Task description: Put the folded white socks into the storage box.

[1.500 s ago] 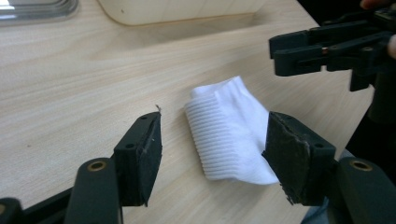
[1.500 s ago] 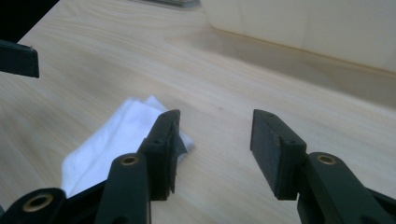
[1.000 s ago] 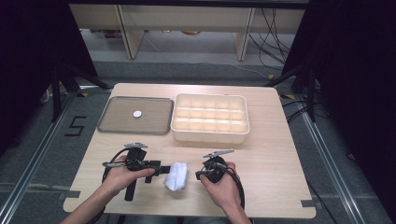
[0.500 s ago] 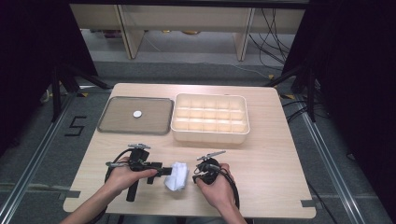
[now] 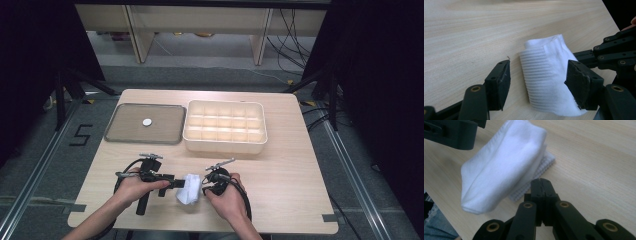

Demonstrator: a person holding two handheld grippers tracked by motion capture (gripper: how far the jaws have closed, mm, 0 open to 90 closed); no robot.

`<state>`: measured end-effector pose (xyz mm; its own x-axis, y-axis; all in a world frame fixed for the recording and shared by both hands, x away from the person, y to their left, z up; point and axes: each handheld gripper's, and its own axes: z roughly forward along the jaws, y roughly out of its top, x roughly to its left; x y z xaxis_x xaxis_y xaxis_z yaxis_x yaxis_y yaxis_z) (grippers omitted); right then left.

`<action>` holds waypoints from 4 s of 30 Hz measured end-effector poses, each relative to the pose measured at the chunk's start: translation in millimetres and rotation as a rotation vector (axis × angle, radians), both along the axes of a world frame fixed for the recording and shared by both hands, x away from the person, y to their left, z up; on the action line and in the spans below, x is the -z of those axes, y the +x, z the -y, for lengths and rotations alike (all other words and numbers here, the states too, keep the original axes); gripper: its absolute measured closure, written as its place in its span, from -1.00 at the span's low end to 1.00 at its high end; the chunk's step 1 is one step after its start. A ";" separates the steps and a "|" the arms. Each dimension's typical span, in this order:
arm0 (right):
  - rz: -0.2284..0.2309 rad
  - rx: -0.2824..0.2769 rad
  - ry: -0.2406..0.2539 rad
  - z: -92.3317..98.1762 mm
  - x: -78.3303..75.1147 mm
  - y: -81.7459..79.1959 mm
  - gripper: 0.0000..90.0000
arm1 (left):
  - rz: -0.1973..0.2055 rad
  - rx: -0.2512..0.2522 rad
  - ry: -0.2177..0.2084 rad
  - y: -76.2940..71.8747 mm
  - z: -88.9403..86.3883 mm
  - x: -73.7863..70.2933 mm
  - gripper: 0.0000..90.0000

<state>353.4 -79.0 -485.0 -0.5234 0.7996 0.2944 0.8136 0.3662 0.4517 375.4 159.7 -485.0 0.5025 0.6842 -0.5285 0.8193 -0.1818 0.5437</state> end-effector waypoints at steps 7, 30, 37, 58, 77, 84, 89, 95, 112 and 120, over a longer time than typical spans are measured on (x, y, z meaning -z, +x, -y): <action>0.005 -0.008 -0.008 -6.3 5.1 2.5 1.00 | -0.035 0.005 0.036 3.0 8.2 8.5 -0.21; 0.031 -0.042 -0.057 -17.6 9.6 5.1 1.00 | -0.111 0.101 0.032 11.5 21.4 20.3 0.14; 0.037 -0.031 -0.047 -18.4 9.2 3.0 1.00 | -0.083 0.079 -0.029 9.0 25.0 19.6 0.48; 0.105 -0.011 -0.006 -3.5 -5.0 2.3 0.90 | 0.107 0.143 -0.043 2.6 17.9 3.8 0.59; 0.184 0.049 0.023 38.0 -13.8 -5.3 0.75 | 0.240 0.094 -0.102 6.0 10.3 -13.9 0.59; 0.201 0.067 0.019 46.0 -13.1 -7.5 0.71 | 0.291 0.080 -0.106 8.9 8.2 -17.6 0.59; 0.260 0.057 0.013 55.6 -11.4 -9.0 0.68 | 0.325 0.059 -0.103 12.5 6.3 -22.9 0.59; 0.270 0.069 0.015 65.0 -8.0 -12.6 0.65 | 0.372 0.038 -0.089 17.9 4.9 -29.9 0.59; 0.355 0.098 0.043 85.2 -0.6 -17.5 0.58 | 0.497 -0.014 -0.066 38.3 4.0 -49.1 0.59; 0.370 0.115 0.053 88.9 0.2 -19.5 0.55 | 0.525 -0.033 -0.062 48.7 5.3 -55.4 0.59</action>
<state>333.9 -167.8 -485.3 -0.5102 0.8477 0.1454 0.6264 0.2504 0.7382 424.1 154.3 -429.6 0.6893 0.6794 -0.2516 0.4387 -0.1150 0.8912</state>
